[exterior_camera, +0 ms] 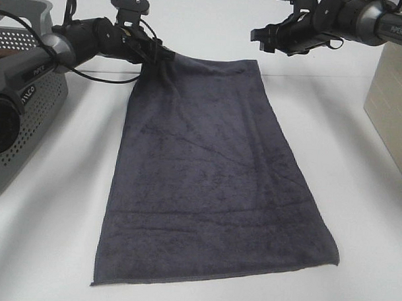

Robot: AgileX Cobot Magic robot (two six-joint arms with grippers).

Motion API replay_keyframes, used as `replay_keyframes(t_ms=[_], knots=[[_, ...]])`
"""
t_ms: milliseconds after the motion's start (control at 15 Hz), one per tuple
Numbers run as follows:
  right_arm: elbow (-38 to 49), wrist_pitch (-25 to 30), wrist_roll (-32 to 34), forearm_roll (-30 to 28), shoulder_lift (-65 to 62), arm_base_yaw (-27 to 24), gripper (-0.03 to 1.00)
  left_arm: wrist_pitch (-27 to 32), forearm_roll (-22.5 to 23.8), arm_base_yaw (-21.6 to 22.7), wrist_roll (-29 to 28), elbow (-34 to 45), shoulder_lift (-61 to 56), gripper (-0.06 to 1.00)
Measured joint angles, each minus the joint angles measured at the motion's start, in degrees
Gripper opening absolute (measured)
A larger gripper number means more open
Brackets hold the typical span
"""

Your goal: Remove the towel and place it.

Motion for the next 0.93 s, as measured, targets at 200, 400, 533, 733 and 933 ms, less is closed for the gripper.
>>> replay_keyframes(t_ms=[200,400,533,733,933], knots=[[0.0,3.5,-0.06,-0.92,0.0,0.0,0.6,0.0,-0.06,0.0,0.0,0.0,0.06,0.79],[0.0,9.51,-0.06,-4.13,-0.06,0.0,0.61,0.11,3.21,0.0,0.0,0.0,-0.52,0.8],[0.0,11.86,-0.06,-4.93,-0.74,0.0,0.61,0.17,3.84,0.0,0.0,0.0,-1.95,0.8],[0.06,18.28,-0.06,-5.5,-5.21,0.0,0.61,7.28,4.35,0.0,-0.52,0.0,-6.3,0.8],[-0.06,37.01,-0.06,-5.84,-11.23,0.0,0.61,38.39,4.35,0.0,-10.08,0.0,-12.38,0.8]])
